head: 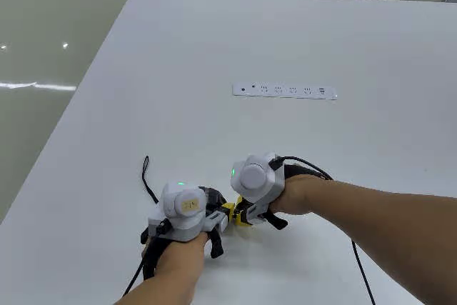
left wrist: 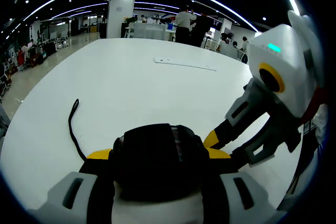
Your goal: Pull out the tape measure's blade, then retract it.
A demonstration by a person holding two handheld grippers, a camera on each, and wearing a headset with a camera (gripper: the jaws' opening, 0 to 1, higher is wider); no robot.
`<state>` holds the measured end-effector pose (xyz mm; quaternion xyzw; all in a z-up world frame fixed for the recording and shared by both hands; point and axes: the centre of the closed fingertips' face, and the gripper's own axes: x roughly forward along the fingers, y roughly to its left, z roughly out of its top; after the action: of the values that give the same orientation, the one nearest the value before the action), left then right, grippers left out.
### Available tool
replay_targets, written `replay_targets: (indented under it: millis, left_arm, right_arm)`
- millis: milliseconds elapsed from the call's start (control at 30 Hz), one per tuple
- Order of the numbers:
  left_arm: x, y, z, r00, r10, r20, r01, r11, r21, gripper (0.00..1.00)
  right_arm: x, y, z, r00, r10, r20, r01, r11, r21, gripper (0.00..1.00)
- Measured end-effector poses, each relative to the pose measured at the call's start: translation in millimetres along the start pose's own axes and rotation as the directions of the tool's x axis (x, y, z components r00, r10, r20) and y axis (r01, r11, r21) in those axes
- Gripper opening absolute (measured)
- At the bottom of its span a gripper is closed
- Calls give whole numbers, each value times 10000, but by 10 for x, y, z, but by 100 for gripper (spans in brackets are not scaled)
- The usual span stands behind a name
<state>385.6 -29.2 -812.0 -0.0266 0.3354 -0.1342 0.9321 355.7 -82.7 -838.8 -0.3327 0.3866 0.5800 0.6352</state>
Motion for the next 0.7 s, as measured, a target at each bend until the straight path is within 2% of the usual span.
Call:
replay_targets:
  millis: [300, 700]
  left_arm:
    - [4, 9, 0, 10000, -42, -14, 42, 10000, -86, 64]
    - [7, 9, -3, 9999, -115, -16, 115, 9998, -135, 64]
  right_arm:
    - [31, -14, 52, 9995, -11, 329, 11, 10000, -4, 14]
    - [53, -4, 131, 9938, -90, 1108, 85, 10000, 50, 14]
